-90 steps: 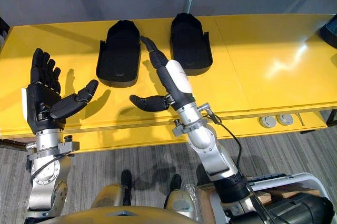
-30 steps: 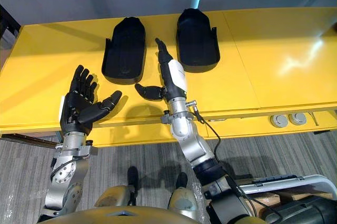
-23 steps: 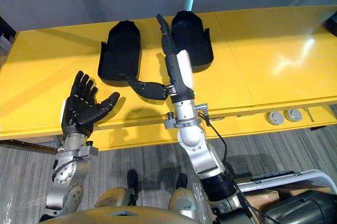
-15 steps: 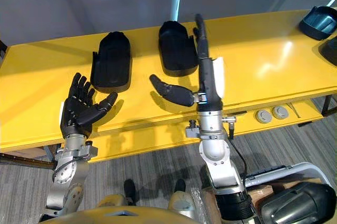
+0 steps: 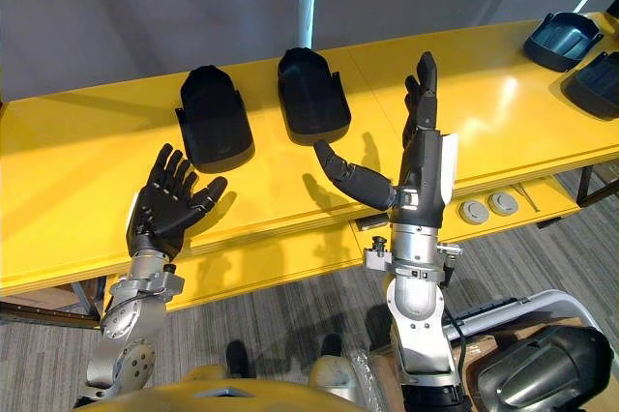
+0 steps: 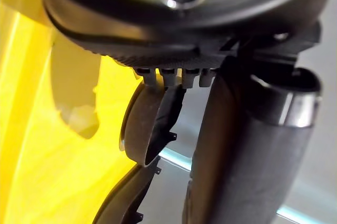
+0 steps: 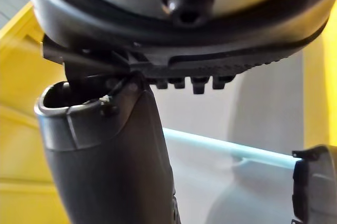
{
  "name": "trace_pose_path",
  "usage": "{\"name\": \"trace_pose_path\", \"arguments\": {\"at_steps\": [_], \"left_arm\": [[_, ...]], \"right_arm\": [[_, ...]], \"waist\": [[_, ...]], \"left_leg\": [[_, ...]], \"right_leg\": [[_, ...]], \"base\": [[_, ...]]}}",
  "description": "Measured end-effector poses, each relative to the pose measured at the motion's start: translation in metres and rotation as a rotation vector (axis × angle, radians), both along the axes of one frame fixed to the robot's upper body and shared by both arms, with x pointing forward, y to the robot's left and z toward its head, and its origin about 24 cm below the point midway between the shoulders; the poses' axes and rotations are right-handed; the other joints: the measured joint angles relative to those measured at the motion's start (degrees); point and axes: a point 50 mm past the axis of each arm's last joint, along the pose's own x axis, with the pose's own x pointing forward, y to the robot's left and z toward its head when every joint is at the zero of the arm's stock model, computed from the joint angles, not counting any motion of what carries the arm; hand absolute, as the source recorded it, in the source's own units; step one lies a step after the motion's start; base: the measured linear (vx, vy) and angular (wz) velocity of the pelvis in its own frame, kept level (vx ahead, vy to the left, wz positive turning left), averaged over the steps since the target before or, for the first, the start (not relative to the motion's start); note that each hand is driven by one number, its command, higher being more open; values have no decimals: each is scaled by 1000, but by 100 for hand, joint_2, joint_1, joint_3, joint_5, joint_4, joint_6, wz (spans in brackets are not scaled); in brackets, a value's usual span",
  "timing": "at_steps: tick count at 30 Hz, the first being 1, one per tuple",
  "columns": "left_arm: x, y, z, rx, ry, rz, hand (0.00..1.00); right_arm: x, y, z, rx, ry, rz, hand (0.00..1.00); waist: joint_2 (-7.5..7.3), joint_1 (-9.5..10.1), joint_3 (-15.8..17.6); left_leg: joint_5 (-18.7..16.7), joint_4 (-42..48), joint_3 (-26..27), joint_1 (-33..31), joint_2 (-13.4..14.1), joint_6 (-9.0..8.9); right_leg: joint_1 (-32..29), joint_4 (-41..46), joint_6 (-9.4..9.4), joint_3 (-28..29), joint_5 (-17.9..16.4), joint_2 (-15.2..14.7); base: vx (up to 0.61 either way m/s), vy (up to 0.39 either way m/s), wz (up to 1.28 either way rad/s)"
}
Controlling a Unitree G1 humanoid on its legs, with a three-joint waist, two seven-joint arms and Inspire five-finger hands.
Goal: Walk over and take three plastic housings, then place them on the shelf
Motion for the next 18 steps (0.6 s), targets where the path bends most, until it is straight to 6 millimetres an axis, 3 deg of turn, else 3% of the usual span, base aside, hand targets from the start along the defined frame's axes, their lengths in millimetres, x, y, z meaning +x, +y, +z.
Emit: {"name": "trace_pose_path", "arguments": {"at_steps": [10, 15, 18], "left_arm": [[-2, 12, -2, 97, 61, 201, 100], [-4, 29, 2, 147, 57, 349, 100], [-6, 37, 9, 142, 25, 403, 100]], "right_arm": [[-1, -2, -12, -63, 97, -51, 100], [2, 0, -13, -47, 143, 78, 100], [3, 11, -18, -5, 182, 180, 100]], "waist": [[-5, 17, -3], [-13, 58, -7], [-50, 114, -29]], "left_leg": [[0, -10, -20, 1, 0, 2], [6, -23, -123, 67, 2, 15], [16, -55, -170, 83, 8, 36]], "right_leg": [[19, 0, 12, -11, 8, -3], [147, -15, 14, -105, 8, -2], [181, -24, 15, -141, 7, 5]], "base": [[-2, 0, 0], [-6, 0, 10], [-18, 2, 7]]}}
